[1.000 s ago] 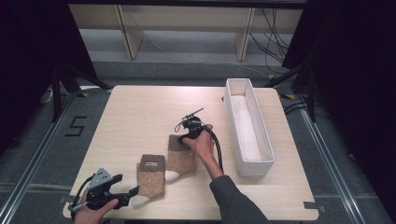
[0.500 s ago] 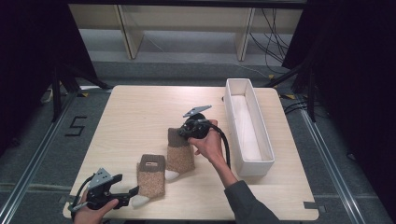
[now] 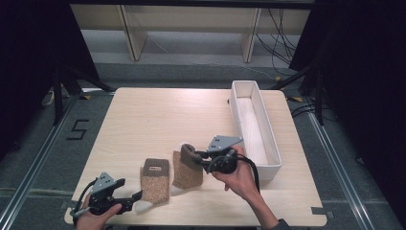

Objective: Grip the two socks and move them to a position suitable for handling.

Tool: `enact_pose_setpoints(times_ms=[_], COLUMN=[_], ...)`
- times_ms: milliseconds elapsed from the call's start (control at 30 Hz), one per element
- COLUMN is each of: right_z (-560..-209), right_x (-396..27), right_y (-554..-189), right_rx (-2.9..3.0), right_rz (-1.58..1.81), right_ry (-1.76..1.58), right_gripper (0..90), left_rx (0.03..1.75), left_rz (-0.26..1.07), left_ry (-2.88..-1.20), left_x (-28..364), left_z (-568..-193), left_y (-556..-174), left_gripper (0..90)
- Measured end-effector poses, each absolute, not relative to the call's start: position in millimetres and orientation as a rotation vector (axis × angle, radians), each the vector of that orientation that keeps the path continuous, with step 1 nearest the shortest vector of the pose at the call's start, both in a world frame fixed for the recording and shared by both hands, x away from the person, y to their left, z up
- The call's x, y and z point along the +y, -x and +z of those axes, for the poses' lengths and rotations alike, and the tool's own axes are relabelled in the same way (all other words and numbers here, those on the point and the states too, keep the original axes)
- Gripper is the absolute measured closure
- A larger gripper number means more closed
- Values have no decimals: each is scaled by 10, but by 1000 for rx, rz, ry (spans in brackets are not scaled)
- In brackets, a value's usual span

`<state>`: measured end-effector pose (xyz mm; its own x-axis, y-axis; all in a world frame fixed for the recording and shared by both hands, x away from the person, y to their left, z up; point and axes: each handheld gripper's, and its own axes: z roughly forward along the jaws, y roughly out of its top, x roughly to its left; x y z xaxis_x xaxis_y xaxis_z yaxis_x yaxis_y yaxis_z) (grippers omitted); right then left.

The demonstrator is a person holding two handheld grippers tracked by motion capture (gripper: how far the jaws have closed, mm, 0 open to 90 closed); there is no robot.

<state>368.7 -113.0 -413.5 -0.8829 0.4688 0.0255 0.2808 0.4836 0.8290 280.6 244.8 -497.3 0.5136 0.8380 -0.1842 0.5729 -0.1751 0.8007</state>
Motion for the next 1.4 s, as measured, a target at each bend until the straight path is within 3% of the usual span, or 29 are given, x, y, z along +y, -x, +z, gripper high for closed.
enact_pose_setpoints(times_ms=[733, 1233, 1400], right_z=[-4398, -4589, -4486], right_x=[-1632, -2006, -2056], right_y=[-3014, -2788, -2788], right_rx=[2628, 2692, 2641], right_rz=[1311, 1246, 1285], right_ry=[-583, -679, -721], right_gripper=[718, 620, 657], left_rx=[1150, 1150, 1150], left_rz=[369, 364, 365], left_ry=[-1861, -1863, -1866], left_x=[2451, 2438, 2440], left_z=[-4973, -4972, -4975], left_y=[-2805, -2800, -2805], left_gripper=[153, 154, 154])
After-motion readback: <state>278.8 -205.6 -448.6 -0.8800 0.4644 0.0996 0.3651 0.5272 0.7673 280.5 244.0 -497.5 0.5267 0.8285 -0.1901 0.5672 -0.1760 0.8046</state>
